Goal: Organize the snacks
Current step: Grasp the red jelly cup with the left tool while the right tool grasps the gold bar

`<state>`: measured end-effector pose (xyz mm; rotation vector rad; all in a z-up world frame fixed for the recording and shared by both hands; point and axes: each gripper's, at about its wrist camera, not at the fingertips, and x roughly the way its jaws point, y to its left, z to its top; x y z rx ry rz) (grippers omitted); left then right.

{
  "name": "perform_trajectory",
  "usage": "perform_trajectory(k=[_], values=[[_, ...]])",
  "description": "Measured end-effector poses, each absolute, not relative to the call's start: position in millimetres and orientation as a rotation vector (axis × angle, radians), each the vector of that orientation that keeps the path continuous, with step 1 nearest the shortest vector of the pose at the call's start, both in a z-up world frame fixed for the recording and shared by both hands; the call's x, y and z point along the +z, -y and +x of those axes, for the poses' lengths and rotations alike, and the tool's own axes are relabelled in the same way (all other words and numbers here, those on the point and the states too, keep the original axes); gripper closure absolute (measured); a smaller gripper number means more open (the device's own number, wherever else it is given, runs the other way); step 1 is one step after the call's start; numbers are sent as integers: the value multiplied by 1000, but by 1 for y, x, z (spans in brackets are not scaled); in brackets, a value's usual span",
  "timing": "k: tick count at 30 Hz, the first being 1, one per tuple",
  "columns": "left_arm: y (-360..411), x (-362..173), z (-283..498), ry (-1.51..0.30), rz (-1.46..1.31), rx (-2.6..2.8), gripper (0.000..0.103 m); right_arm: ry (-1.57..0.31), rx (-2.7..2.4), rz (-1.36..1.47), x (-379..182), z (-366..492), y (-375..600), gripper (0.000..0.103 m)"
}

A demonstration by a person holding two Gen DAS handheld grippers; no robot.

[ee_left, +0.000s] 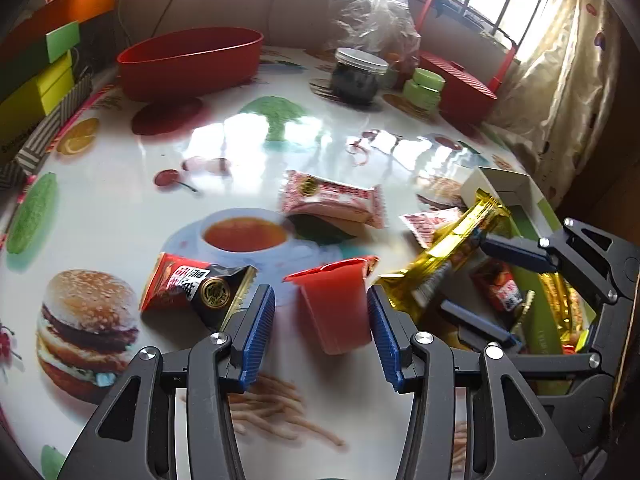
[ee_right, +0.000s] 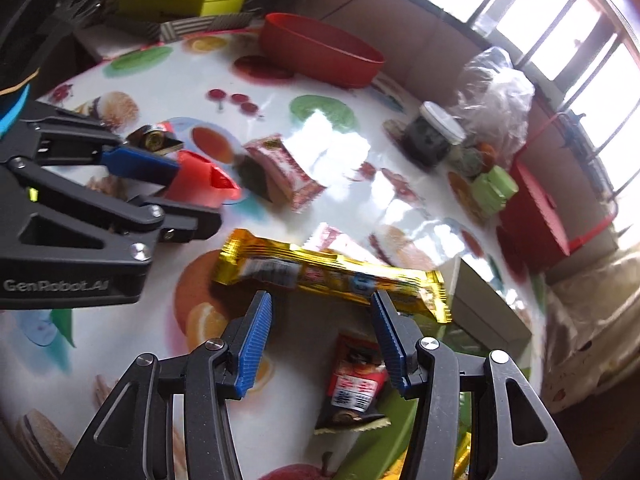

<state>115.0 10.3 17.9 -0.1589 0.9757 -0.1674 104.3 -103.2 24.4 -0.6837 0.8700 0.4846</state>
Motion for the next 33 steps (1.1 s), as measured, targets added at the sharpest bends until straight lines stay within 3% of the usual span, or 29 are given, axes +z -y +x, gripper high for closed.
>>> perform_trajectory(k=[11,20,33], values=[[-32,17,114,-970,-176,-131,54,-917,619,-511,27,100,94,52],[-35,17,113,-962,-173,-144,54,-862,560,-581,43,107,109,52],[-40,17,112,-975,-149,-156,54,-965,675,-529,34,117,106,52]])
